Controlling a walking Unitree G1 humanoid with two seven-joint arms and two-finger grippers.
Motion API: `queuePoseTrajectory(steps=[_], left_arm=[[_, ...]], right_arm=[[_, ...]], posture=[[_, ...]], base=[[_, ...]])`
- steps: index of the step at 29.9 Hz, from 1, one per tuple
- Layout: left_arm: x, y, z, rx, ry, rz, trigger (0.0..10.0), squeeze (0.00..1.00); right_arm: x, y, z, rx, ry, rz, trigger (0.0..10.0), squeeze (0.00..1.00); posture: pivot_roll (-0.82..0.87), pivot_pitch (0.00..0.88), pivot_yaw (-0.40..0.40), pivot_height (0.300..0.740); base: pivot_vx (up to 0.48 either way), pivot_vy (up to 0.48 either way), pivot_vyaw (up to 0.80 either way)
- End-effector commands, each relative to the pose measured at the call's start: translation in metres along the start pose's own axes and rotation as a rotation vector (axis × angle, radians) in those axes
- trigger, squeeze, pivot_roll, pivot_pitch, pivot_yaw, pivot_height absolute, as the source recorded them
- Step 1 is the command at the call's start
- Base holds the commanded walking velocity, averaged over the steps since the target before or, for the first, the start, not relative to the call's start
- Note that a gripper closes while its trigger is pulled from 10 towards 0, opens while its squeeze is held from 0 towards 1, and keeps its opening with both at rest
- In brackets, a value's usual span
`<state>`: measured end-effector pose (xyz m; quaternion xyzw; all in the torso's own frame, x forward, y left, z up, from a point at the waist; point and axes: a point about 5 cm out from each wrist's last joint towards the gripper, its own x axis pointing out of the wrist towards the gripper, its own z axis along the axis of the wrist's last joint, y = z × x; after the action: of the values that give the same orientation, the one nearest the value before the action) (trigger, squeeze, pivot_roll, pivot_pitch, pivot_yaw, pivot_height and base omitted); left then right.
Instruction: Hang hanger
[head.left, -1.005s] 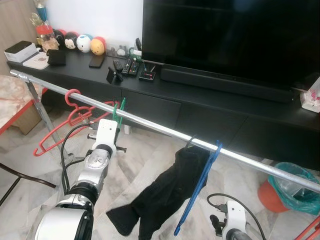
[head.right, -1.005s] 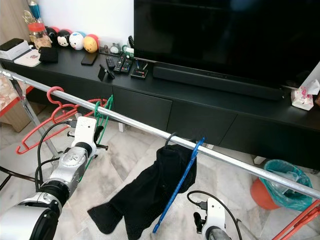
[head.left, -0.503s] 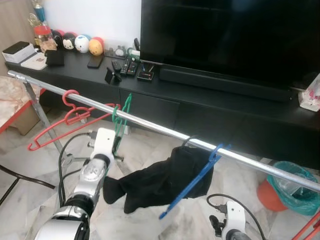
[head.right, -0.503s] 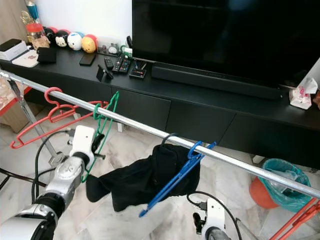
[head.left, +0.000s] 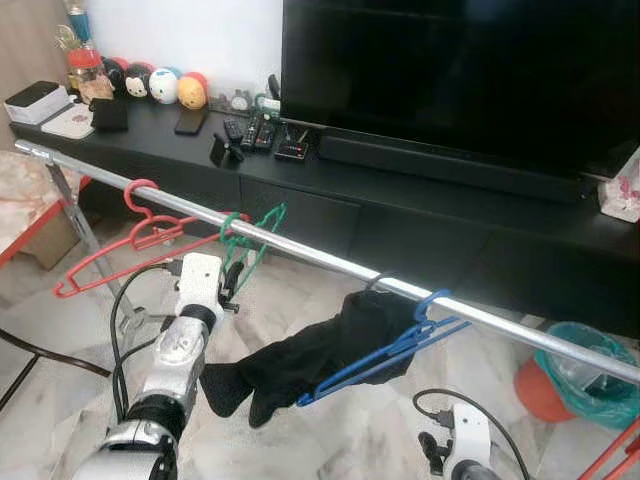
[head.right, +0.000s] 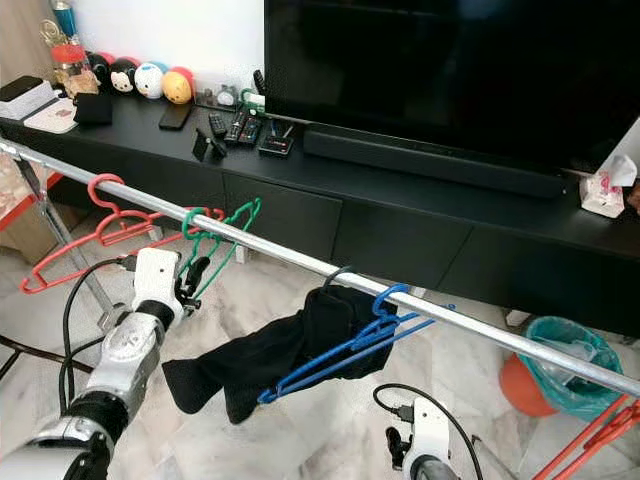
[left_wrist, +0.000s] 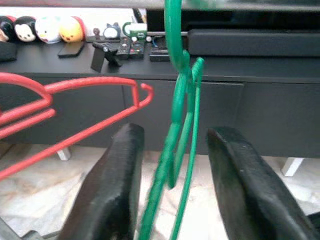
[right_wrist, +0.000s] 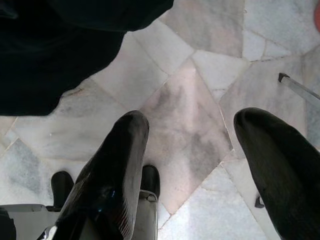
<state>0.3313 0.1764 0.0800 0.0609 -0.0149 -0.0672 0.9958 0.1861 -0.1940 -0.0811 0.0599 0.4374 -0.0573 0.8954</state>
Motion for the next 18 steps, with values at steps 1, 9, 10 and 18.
queuePoseTrajectory(steps=[1,9,10,18], left_arm=[[-0.005,-0.004,-0.002,-0.007,-0.013,-0.031,10.0,1.0],[-0.031,0.01,0.0,0.019,-0.068,0.011,10.0,1.0],[-0.031,0.01,0.0,0.019,-0.068,0.011,10.0,1.0],[-0.061,0.02,0.012,0.038,-0.135,0.078,10.0,0.04]], right_arm=[[-0.001,-0.003,-0.003,-0.006,0.005,-0.007,10.0,0.0],[-0.002,-0.004,-0.005,-0.008,0.008,-0.008,10.0,0.0],[-0.002,-0.004,-0.005,-0.008,0.008,-0.008,10.0,0.0],[-0.001,-0.005,-0.003,-0.015,0.006,-0.009,10.0,0.0]], posture=[[0.02,0.0,-0.108,0.74],[0.03,0.0,-0.103,0.74],[0.03,0.0,-0.103,0.74],[0.04,0.0,-0.111,0.74]], base=[[0.0,0.0,0.0],[0.0,0.0,0.0],[0.0,0.0,0.0],[0.0,0.0,0.0]])
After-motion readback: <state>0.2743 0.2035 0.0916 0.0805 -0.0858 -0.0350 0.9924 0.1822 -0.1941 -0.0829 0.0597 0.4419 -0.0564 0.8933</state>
